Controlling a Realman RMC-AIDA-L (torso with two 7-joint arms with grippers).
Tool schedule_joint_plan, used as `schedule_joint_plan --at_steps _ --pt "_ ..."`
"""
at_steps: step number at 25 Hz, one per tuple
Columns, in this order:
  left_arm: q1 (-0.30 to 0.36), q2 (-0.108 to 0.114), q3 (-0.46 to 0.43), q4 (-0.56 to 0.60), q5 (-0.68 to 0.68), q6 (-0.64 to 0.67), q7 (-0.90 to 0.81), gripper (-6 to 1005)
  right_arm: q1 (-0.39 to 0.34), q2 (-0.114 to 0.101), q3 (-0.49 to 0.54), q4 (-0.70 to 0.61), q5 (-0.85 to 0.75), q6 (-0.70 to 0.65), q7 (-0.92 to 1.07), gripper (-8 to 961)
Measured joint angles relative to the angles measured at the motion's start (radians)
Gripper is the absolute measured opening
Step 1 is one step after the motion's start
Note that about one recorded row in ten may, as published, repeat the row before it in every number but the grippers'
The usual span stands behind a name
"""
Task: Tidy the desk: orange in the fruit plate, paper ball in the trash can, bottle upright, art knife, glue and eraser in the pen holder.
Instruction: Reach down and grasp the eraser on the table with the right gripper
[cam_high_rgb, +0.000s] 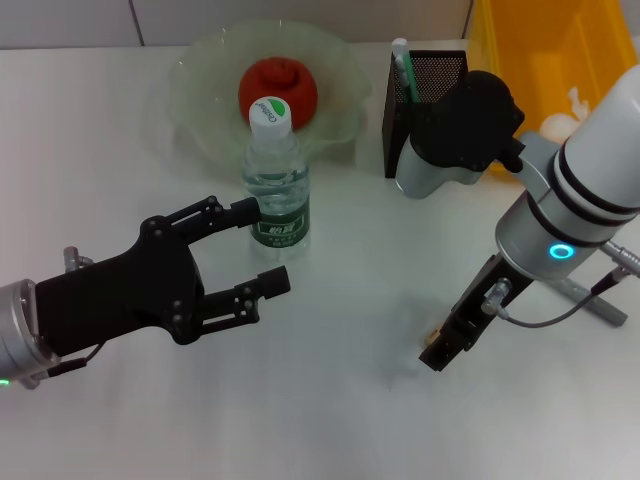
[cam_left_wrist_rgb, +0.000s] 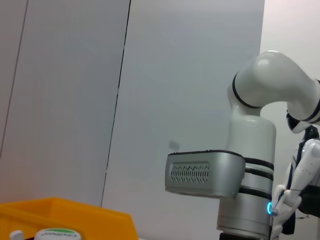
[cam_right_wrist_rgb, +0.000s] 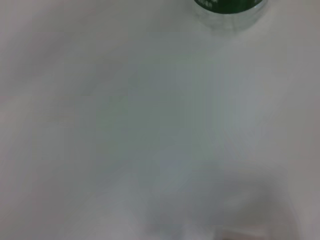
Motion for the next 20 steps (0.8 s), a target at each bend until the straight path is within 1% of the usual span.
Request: schedule_joint_plan --at_steps 14,19,20 --pt "-0.002 -0.016 -0.001 -0.001 -0.003 -0.029 0.003 796 0.010 0.000 -0.002 0.047 -0.002 0.035 0.012 767" --pt "-0.003 -0.022 -0.001 0.000 -0.005 -0.046 0.004 796 0.025 0.002 -0.018 0.078 -0.003 0.050 0.040 723" --pt "-0.003 -0.022 -0.001 0.000 -0.005 -0.046 0.004 796 0.030 0.001 -0.024 0.083 -0.004 0.051 0.045 687"
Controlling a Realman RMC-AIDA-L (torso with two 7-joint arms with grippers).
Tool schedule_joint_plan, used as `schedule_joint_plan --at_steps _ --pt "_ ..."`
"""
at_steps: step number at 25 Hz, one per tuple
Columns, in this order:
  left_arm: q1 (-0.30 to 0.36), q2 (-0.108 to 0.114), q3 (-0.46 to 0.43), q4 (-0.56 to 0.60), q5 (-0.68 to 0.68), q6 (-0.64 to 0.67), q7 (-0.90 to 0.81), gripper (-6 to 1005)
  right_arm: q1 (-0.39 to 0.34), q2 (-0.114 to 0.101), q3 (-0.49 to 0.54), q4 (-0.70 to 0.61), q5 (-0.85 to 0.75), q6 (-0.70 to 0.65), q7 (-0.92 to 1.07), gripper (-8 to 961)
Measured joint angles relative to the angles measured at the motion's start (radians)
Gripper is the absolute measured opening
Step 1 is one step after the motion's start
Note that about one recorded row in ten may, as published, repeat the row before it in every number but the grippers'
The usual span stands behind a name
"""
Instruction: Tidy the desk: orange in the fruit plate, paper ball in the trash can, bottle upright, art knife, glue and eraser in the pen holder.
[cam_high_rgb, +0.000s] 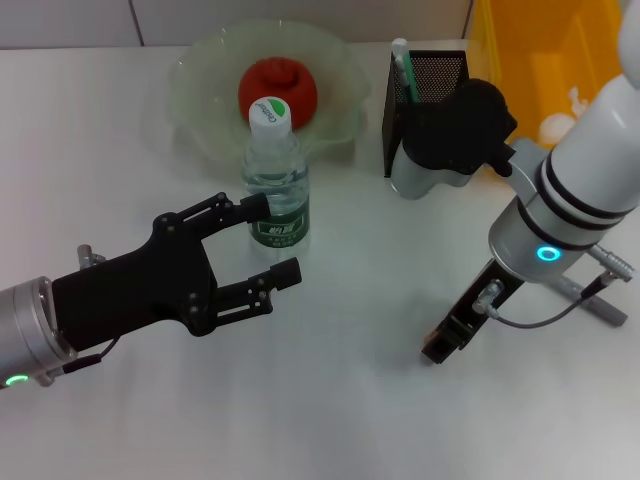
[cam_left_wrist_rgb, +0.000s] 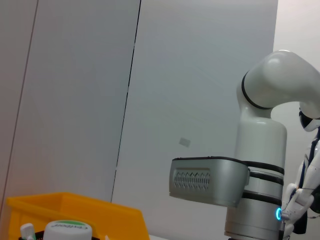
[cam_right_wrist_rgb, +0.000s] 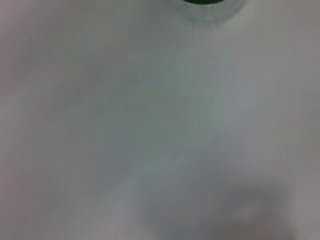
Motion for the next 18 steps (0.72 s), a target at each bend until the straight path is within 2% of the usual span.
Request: schedule_joint_plan --at_steps 5,11,14,18 --pt "-0.003 0.000 0.000 0.000 0.000 -0.014 0.000 796 0.001 0.000 -0.012 -0.010 -0.001 -0.009 0.004 504" --pt "-0.003 0.000 -0.005 0.000 -0.001 -0.013 0.000 797 -0.022 -0.003 0.018 -0.110 -0.002 -0.065 0.005 417" --pt "-0.002 0.001 -0.014 0.002 -0.001 -0.007 -0.001 797 -0.039 -0.007 0.123 -0.225 -0.022 -0.117 0.002 431" --pt "-0.001 0.003 -0.015 0.005 -0.001 -0.006 -0.003 797 -0.038 -0.008 0.332 -0.400 -0.082 -0.136 -0.006 448"
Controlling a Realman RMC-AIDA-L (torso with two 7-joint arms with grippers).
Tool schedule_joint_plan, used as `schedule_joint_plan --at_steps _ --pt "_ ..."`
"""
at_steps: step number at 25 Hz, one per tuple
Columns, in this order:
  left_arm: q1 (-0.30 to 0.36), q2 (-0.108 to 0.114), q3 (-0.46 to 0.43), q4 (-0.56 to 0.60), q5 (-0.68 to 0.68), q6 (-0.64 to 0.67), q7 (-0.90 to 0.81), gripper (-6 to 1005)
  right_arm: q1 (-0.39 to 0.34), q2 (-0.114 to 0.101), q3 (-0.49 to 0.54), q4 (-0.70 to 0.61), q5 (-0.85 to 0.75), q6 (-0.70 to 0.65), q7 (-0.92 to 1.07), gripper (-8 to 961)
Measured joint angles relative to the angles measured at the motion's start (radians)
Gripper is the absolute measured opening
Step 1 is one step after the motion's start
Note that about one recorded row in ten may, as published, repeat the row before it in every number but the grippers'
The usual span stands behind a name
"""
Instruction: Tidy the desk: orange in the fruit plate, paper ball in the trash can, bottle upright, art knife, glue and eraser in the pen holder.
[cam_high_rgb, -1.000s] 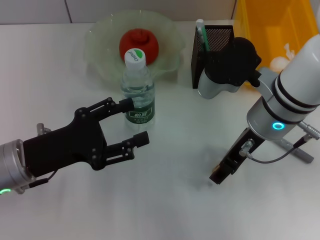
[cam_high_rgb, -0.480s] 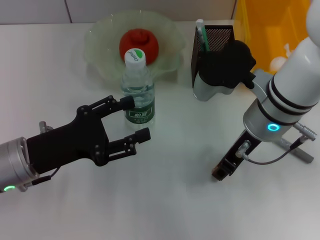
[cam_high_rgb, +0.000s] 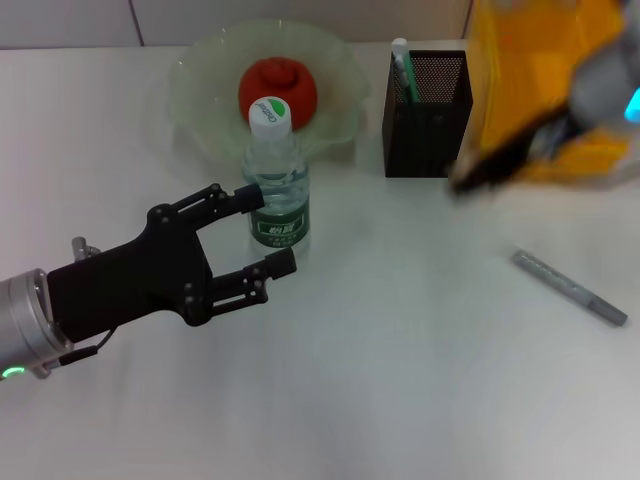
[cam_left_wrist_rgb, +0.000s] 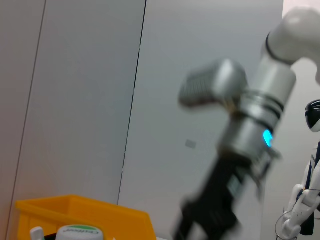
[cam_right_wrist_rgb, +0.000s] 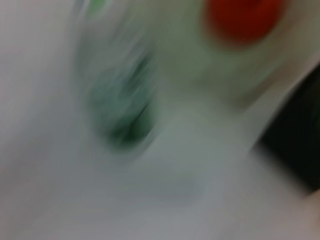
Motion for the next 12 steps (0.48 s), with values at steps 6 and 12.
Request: schedule_joint_plan --at_steps 6,12 --pt "-0.010 -0.003 -0.001 0.001 0.003 0.001 0.001 797 0.079 -0.007 0.190 0.102 -0.010 0.221 -0.035 475" --pt "-0.013 -0.006 -0.001 -0.003 0.005 -0.002 0.004 797 0.209 -0.023 0.204 0.495 -0.012 0.433 -0.092 501"
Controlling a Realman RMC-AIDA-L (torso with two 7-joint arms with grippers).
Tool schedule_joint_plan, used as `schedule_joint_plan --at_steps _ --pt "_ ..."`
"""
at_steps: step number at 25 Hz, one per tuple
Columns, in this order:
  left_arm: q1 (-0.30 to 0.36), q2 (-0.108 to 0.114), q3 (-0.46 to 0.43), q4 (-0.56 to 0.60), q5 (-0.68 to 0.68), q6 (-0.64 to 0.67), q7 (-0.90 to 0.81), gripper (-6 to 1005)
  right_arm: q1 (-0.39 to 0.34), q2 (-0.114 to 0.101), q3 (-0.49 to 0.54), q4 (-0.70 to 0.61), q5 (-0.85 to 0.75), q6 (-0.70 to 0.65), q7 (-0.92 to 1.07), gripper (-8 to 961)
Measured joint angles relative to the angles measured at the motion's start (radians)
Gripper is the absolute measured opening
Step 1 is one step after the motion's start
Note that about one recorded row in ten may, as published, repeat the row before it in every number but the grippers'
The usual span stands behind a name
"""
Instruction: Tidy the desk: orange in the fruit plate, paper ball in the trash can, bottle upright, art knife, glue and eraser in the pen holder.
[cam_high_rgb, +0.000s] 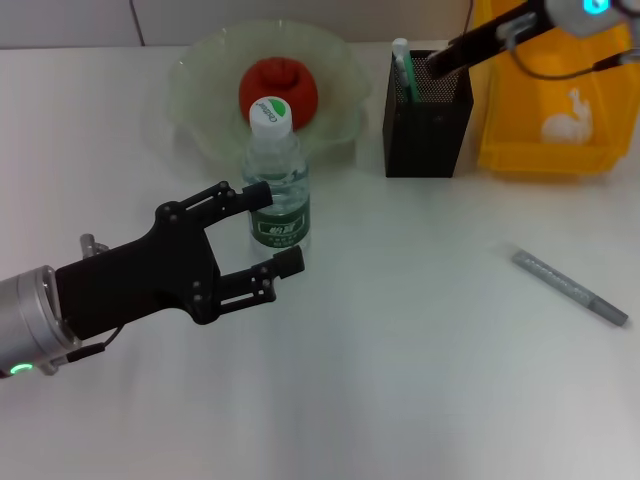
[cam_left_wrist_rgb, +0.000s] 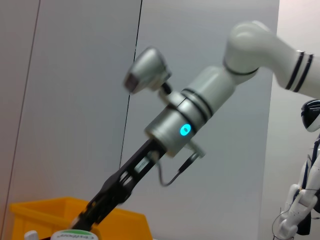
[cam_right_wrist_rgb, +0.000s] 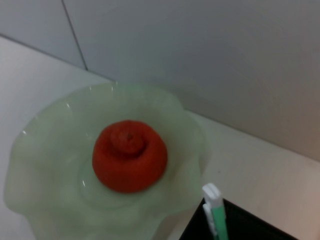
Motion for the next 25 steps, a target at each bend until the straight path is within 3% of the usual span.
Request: schedule_joint_plan --at_steps 3,10,14,19,22,25 --pt "0.000 -0.001 0.000 -0.001 0.000 0.000 0.000 797 0.032 0.006 0.001 0.090 0.008 0.053 -0.033 515" --pt "-0.003 -0.001 0.001 -0.001 0.001 -0.001 0.000 797 0.020 0.016 0.002 0.040 0.010 0.033 -0.041 550" --pt "-0.003 0.003 0.001 -0.002 0.002 0.000 -0.001 797 -0.030 0.012 0.002 -0.141 0.010 -0.128 -0.055 584" --pt "-0.002 0.008 0.000 -0.001 0.002 0.002 -0.008 797 -0.092 0.016 -0.015 -0.457 -0.076 -0.513 -0.081 626" --pt "-0.001 0.008 0.000 -0.001 0.002 0.002 -0.008 797 -0.157 0.023 -0.094 -0.502 -0.129 -0.606 -0.081 642" --pt "0.001 0.010 0.000 -0.001 0.002 0.002 -0.012 797 -0.214 0.023 -0.185 -0.446 -0.175 -0.586 -0.074 640"
